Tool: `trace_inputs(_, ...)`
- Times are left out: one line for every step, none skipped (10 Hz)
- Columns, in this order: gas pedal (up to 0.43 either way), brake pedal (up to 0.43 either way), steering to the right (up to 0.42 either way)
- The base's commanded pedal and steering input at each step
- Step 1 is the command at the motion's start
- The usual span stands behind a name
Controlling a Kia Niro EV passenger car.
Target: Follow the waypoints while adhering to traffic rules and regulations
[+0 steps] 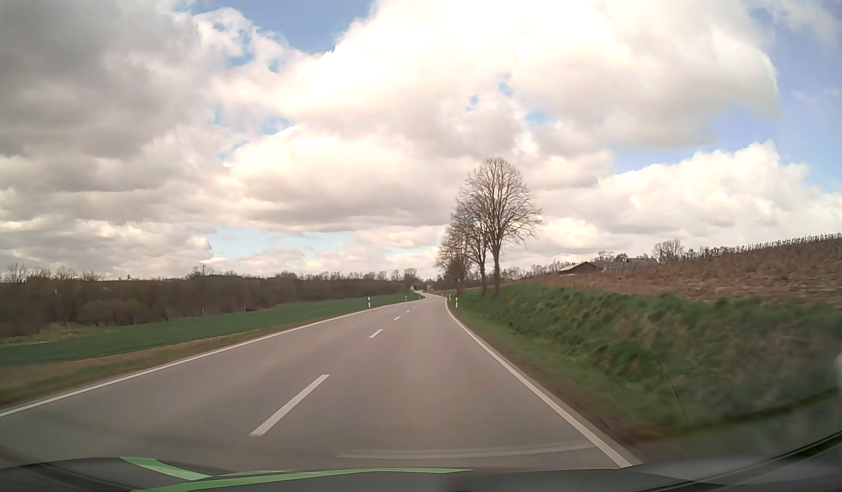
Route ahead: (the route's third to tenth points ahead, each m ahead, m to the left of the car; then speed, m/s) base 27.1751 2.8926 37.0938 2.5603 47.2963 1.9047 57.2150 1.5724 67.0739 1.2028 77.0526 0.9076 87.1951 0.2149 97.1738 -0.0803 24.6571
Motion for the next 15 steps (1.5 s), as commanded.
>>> trace_inputs(0.220, 0.000, 0.005)
trace_inputs(0.220, 0.000, 0.005)
trace_inputs(0.220, 0.000, 0.005)
trace_inputs(0.220, 0.000, 0.005)
trace_inputs(0.220, 0.000, 0.004)
trace_inputs(0.220, 0.000, 0.004)
trace_inputs(0.220, 0.000, 0.004)
trace_inputs(0.220, 0.000, 0.004)
trace_inputs(0.220, 0.000, 0.004)
trace_inputs(0.220, 0.000, 0.004)
trace_inputs(0.220, 0.000, 0.004)
trace_inputs(0.220, 0.000, 0.005)
trace_inputs(0.220, 0.000, 0.004)
trace_inputs(0.220, 0.000, 0.004)
trace_inputs(0.220, 0.000, 0.004)
